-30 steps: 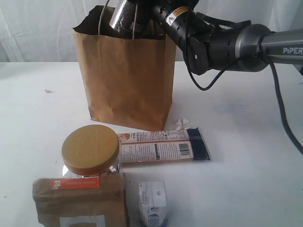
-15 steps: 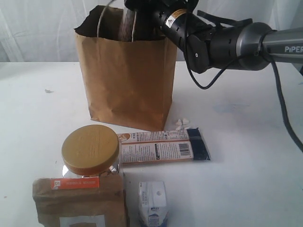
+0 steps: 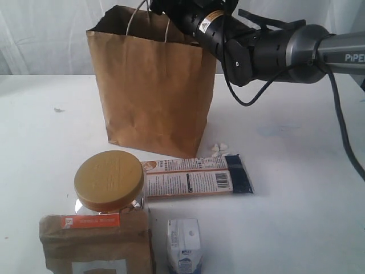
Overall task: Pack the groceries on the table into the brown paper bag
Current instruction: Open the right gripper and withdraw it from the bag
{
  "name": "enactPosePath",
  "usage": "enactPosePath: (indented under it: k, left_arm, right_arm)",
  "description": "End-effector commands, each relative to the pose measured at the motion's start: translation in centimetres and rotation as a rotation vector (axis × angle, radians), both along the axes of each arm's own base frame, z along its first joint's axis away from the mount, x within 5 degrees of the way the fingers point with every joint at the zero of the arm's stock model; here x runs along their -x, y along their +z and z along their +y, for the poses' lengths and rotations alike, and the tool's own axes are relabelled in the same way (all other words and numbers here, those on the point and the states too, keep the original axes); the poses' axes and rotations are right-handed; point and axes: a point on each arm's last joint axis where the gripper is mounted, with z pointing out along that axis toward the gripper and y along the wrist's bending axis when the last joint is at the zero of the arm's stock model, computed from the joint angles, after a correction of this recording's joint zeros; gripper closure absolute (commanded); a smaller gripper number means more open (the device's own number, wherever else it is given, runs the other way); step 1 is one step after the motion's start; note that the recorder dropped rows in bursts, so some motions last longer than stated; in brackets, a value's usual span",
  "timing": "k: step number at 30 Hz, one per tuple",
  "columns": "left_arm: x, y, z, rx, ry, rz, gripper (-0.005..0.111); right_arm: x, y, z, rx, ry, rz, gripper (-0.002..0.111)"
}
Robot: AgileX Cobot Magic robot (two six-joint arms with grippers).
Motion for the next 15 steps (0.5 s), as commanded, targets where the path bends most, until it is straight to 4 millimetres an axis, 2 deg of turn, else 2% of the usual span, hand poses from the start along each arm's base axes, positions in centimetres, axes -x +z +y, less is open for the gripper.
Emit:
enactPosePath:
  k: [1,5,8,11,15]
  left_arm:
    - [0.0,0.0,0.0,0.006,-0.002,-0.002,0.107]
    - [0.0,0.0,0.0,0.006,-0.002,-0.002,0.107]
    - [0.0,0.0,0.0,0.006,-0.002,-0.002,0.107]
    - [0.0,0.0,0.0,0.006,-0.002,-0.002,0.107]
    - [0.0,0.0,0.0,0.006,-0.002,-0.002,0.107]
  right_arm:
    - [0.2,0.6,-0.1,0.004,0.000,-0.008,0.030]
    - [1.1,3.1,-0.6,-0.042,0.003,-0.043,0.030]
    - [2.5,5.9,-1.4,-0.076,0.007,-0.036,0.030]
    - [4.0,7.7,-2.3,-0.019,0.005,0.062,0.030]
    - [6.7,8.6,-3.9,0.127,-0.002,0.310,0.030]
